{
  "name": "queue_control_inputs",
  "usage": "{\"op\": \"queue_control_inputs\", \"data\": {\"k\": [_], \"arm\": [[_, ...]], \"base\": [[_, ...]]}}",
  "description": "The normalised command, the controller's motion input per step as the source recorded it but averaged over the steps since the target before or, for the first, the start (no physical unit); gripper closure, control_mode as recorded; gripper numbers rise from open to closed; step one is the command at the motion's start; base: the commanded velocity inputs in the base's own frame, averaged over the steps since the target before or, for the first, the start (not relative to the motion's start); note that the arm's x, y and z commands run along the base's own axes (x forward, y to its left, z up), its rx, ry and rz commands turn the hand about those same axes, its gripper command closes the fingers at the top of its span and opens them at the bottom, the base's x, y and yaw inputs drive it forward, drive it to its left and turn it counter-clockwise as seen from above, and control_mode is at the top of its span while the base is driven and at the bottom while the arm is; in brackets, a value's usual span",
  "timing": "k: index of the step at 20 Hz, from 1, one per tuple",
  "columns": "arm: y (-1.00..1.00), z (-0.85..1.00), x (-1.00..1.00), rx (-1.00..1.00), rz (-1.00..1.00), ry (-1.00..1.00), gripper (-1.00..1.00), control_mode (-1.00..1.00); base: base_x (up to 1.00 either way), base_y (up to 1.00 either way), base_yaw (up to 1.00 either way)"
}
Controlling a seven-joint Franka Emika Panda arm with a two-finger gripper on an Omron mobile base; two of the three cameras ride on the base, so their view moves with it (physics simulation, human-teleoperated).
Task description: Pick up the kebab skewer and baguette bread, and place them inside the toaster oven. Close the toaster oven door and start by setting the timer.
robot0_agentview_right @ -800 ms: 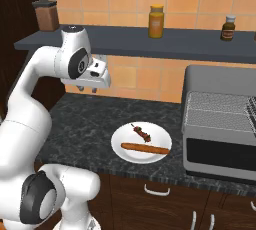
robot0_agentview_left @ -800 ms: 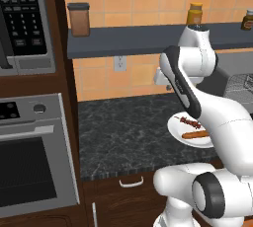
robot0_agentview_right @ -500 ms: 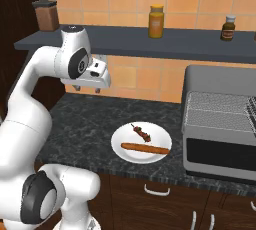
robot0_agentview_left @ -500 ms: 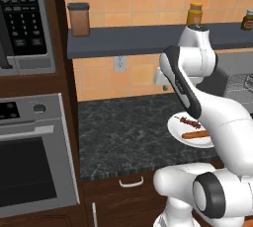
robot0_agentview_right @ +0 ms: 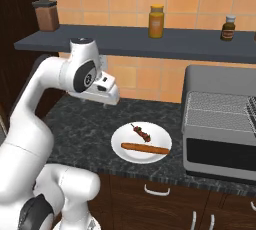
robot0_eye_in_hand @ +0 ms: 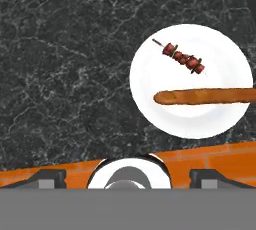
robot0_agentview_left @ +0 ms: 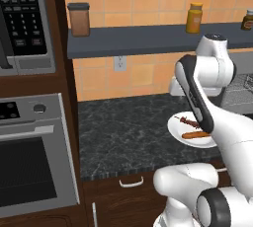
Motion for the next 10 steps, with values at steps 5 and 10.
{"op": "queue_control_inputs", "data": {"k": [5,10], "arm": [[-0.13,-0.66,-0.05,0.00,-0.82,0.13,-1.00,-1.00],[-0.02,-0.62,0.11,0.01,-0.60,0.02,-1.00,-1.00]], "base": [[0.00,0.00,0.00],[0.00,0.00,0.00]]}}
